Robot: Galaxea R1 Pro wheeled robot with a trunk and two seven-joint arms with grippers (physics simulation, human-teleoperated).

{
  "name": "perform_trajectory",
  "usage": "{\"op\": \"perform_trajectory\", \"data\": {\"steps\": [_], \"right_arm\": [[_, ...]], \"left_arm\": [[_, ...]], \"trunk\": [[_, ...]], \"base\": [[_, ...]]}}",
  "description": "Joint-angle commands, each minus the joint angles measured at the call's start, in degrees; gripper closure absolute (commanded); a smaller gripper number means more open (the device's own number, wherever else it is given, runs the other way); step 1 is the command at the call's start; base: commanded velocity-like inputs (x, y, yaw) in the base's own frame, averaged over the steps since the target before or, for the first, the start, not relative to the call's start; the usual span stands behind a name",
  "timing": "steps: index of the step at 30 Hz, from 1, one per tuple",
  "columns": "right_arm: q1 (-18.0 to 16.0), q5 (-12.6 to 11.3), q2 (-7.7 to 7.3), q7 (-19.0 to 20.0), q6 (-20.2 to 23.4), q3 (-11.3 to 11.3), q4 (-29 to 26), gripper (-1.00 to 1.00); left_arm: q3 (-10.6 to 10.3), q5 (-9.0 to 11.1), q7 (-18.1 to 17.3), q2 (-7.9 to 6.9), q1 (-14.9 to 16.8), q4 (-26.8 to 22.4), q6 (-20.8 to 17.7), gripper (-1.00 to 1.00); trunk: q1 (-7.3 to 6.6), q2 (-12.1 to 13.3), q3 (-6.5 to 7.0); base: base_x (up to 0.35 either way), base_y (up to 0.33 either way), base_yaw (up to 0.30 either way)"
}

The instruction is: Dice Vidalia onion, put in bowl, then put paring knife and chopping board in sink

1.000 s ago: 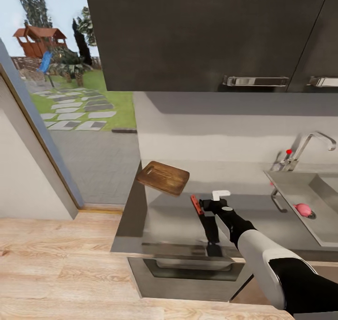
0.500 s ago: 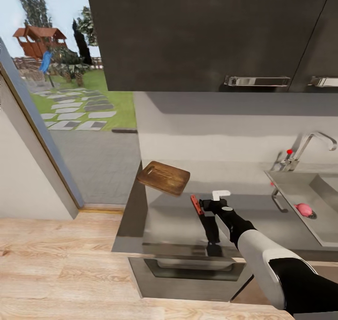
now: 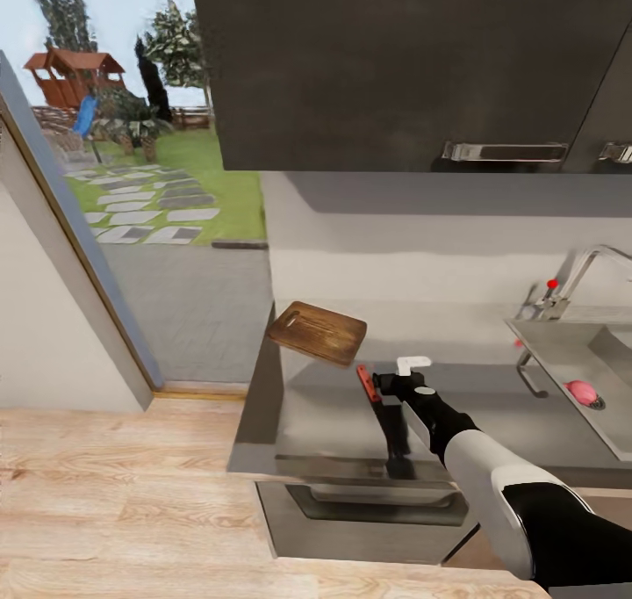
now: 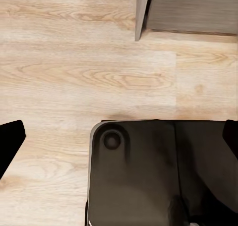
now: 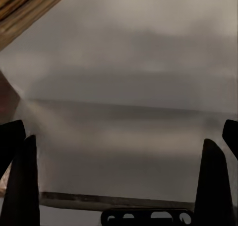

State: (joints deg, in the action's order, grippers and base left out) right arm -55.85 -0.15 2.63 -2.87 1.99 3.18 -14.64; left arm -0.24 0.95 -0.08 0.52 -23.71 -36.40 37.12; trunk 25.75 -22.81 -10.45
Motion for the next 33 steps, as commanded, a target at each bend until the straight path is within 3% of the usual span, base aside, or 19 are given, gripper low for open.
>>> {"op": "perform_trajectory", "data": {"steps": [1, 13, 33], "right_arm": [[-0.04, -0.02, 0.0, -0.3, 0.21, 0.34, -0.04, -1.0], [-0.04, -0.02, 0.0, -0.3, 0.21, 0.34, -0.04, -1.0], [-0.04, -0.02, 0.02, -0.3, 0.21, 0.34, -0.01, -1.0]], "left_arm": [[-0.02, 0.1, -0.01, 0.0, -0.02, -0.07, 0.06, -1.0], [-0.02, 0.1, -0.05, 0.0, -0.02, -0.09, 0.06, -1.0], [-0.02, 0.1, -0.1, 0.0, -0.02, -0.11, 0.06, -1.0]], "trunk": [[0.04, -0.11, -0.1], [0.04, -0.11, -0.1], [0.04, -0.11, -0.1]], "base": [[0.0, 0.121, 0.0], [0.0, 0.111, 0.0], [-0.028, 0.007, 0.0]]}}
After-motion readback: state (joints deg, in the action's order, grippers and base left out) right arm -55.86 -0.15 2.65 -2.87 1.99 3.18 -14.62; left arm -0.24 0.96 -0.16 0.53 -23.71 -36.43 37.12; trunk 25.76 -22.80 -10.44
